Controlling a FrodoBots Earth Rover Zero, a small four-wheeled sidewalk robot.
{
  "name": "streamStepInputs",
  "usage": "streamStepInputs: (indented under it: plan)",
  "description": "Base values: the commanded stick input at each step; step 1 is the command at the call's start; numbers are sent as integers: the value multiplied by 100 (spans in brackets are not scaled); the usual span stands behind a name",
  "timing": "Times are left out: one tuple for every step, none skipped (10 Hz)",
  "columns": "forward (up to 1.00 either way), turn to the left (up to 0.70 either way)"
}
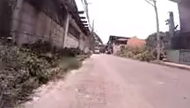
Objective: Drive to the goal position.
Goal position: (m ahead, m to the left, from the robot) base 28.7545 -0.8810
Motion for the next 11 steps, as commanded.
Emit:
streamStepInputs:
  plan:
    - [100, -39]
    - [100, -5]
    - [100, 0]
    - [100, 0]
    - [100, 0]
    - [100, 0]
    - [100, 0]
    - [100, 0]
    - [100, 0]
    - [100, -15]
    - [100, -19]
